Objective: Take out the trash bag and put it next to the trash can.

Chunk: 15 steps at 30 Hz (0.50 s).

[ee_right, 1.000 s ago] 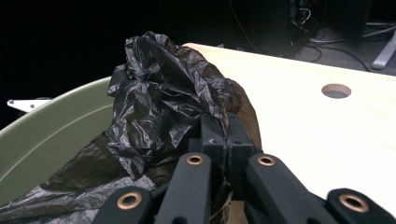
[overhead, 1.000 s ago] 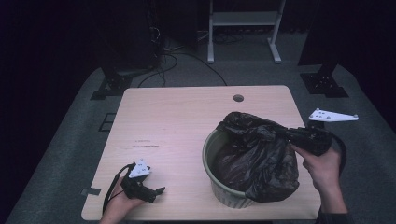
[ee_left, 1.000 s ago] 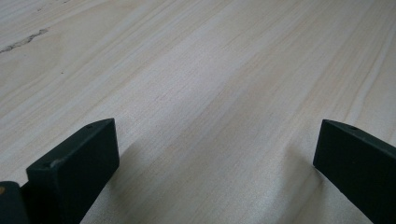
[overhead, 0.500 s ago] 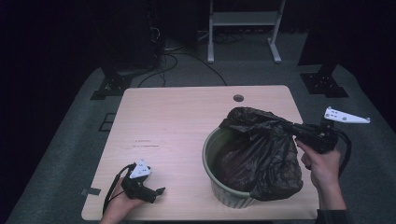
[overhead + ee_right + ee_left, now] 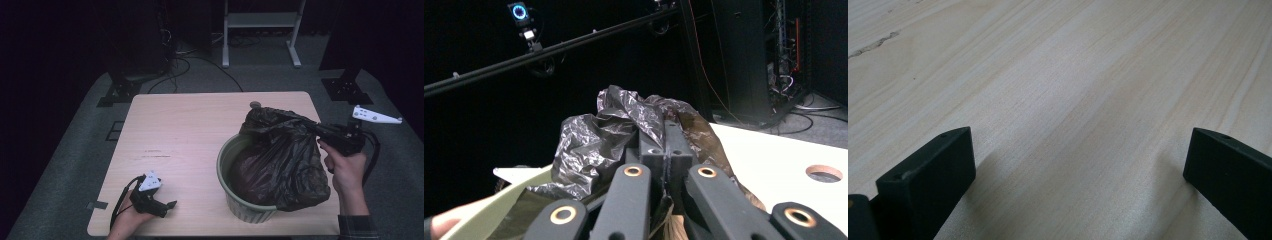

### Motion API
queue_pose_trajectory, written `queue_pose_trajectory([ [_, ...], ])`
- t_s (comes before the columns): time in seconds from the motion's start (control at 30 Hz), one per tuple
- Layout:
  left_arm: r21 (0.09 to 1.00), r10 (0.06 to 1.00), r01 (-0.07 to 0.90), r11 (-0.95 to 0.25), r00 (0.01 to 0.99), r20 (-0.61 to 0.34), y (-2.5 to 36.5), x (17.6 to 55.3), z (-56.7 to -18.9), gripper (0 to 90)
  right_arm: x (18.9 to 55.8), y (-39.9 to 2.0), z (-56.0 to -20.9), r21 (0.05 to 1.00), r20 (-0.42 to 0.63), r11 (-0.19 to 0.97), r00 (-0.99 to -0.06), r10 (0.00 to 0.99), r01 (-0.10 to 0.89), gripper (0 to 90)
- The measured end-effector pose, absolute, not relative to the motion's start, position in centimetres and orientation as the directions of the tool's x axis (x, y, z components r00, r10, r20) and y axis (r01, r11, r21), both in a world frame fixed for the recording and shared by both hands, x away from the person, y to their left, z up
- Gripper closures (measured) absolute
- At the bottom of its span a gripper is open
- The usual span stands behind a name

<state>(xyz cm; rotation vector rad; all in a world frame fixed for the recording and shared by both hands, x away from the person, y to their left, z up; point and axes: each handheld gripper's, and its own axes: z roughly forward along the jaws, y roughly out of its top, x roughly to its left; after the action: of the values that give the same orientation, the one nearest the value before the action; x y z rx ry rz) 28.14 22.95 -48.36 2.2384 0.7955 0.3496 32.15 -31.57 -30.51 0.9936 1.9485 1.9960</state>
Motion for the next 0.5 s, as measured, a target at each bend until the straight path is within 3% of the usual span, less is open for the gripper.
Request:
queue_pose_trajectory([
  [0.5, 0.713, 0.635, 0.438, -0.548, 0.773, 0.012, 22.9, 28.1, -48.4, 0.0, 34.5, -32.1, -26.0, 0.955, 0.298, -0.163, -0.775, 0.557, 0.249, 90.0],
])
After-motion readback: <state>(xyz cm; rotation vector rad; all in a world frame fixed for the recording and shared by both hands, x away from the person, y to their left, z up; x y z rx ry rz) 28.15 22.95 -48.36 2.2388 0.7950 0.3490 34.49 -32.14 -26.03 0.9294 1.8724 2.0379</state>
